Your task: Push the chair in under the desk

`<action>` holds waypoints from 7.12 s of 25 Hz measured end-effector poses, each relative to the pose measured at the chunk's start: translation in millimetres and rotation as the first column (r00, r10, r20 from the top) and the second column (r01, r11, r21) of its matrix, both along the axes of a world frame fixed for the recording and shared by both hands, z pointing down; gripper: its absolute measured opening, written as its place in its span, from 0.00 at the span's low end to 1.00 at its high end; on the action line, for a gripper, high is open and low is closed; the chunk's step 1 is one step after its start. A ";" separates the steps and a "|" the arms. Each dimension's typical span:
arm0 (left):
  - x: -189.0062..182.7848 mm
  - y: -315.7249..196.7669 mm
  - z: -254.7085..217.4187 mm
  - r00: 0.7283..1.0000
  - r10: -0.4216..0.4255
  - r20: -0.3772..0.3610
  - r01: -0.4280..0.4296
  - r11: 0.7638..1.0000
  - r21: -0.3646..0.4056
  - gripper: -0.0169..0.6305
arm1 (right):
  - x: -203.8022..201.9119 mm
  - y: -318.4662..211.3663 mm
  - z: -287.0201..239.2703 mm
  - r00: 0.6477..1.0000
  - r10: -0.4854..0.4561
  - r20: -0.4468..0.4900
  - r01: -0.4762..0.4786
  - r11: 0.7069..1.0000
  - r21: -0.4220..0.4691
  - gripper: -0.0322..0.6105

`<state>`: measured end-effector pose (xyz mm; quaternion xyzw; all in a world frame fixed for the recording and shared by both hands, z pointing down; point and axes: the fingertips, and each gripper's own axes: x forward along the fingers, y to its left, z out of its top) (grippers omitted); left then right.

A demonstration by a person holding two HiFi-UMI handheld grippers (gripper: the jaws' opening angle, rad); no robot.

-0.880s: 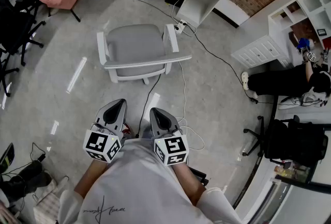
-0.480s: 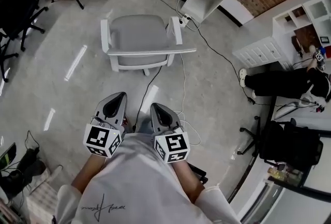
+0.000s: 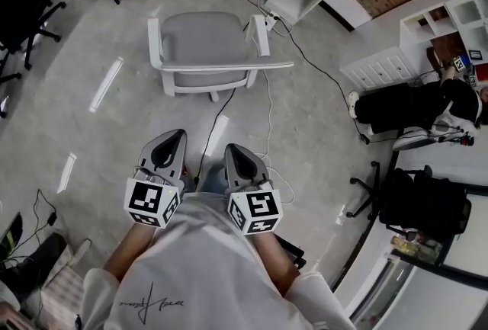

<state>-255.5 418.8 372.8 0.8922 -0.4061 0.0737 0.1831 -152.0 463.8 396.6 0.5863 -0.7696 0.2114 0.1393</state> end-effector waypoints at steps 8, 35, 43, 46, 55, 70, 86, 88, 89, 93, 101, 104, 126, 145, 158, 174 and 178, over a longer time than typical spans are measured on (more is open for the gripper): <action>13.5 -0.4 15.6 1.000 0.025 0.015 -0.025 0.999 -0.026 0.03 | 2.3 -2.6 6.1 1.000 -0.020 -0.014 0.020 1.000 -0.004 0.09; 163.7 -131.3 19.0 0.980 -0.031 0.196 0.034 0.999 -0.014 0.03 | 144.7 -154.7 26.4 0.961 -0.272 0.054 0.272 0.962 0.015 0.09; 148.7 -143.8 49.7 0.856 -0.038 0.515 0.010 0.998 0.058 0.04 | 145.9 -176.2 40.0 0.884 -0.455 -0.104 0.457 0.889 -0.007 0.09; 142.7 -143.6 62.6 0.795 0.021 0.606 -0.043 0.999 0.021 0.08 | 139.3 -184.9 42.6 0.860 -0.489 -0.145 0.491 0.871 -0.022 0.09; 131.5 -160.1 93.3 0.609 0.103 0.786 -0.162 0.987 -0.003 0.21 | 138.1 -203.4 67.4 0.725 -0.587 -0.362 0.577 0.804 -0.148 0.26; 111.5 -176.1 146.1 0.379 0.202 0.903 -0.254 0.961 -0.109 0.32 | 135.3 -217.5 126.1 0.424 -0.698 -0.577 0.656 0.676 -0.336 0.36; 86.2 -190.9 173.8 0.310 0.264 0.913 -0.255 0.949 -0.188 0.28 | 121.4 -224.9 151.9 0.362 -0.745 -0.560 0.675 0.624 -0.393 0.29; 86.0 -190.8 175.7 0.310 0.270 0.912 -0.261 0.946 -0.191 0.27 | 120.7 -224.8 152.0 0.364 -0.746 -0.557 0.678 0.622 -0.391 0.29; 86.5 -191.2 176.8 0.311 0.273 0.910 -0.264 0.945 -0.193 0.27 | 121.0 -225.3 152.2 0.365 -0.747 -0.555 0.680 0.621 -0.389 0.29; 89.0 -194.3 180.2 0.335 0.291 0.896 -0.262 0.942 -0.208 0.27 | 123.0 -227.2 154.5 0.364 -0.753 -0.548 0.685 0.616 -0.390 0.29; 86.6 -202.1 182.4 0.352 0.267 0.897 -0.258 0.949 -0.181 0.28 | 121.0 -233.9 155.9 0.377 -0.747 -0.547 0.690 0.621 -0.372 0.29; 85.7 -210.4 181.9 0.353 0.261 0.898 -0.253 0.951 -0.177 0.28 | 120.0 -241.4 155.3 0.380 -0.745 -0.548 0.687 0.624 -0.371 0.29; 75.5 -270.7 185.7 0.329 0.252 0.910 -0.241 0.954 -0.177 0.28 | 109.1 -296.6 157.0 0.404 -0.724 -0.559 0.689 0.643 -0.335 0.29; 71.3 -318.6 188.3 0.327 0.259 0.909 -0.319 0.936 -0.152 0.28 | 103.5 -343.9 160.7 0.456 -0.683 -0.570 0.647 0.695 -0.315 0.31; 69.5 -349.9 188.2 0.330 0.245 0.912 -0.383 0.918 -0.108 0.28 | 101.7 -374.3 162.0 0.464 -0.669 -0.581 0.618 0.714 -0.329 0.31; 64.4 -400.3 188.5 0.330 0.209 0.920 -0.401 0.914 -0.064 0.30 | 95.7 -420.3 162.0 0.508 -0.655 -0.559 0.578 0.740 -0.343 0.32; 61.8 -414.0 188.4 0.324 0.187 0.927 -0.407 0.913 -0.042 0.31 | 92.9 -430.8 161.6 0.525 -0.642 -0.559 0.565 0.754 -0.335 0.32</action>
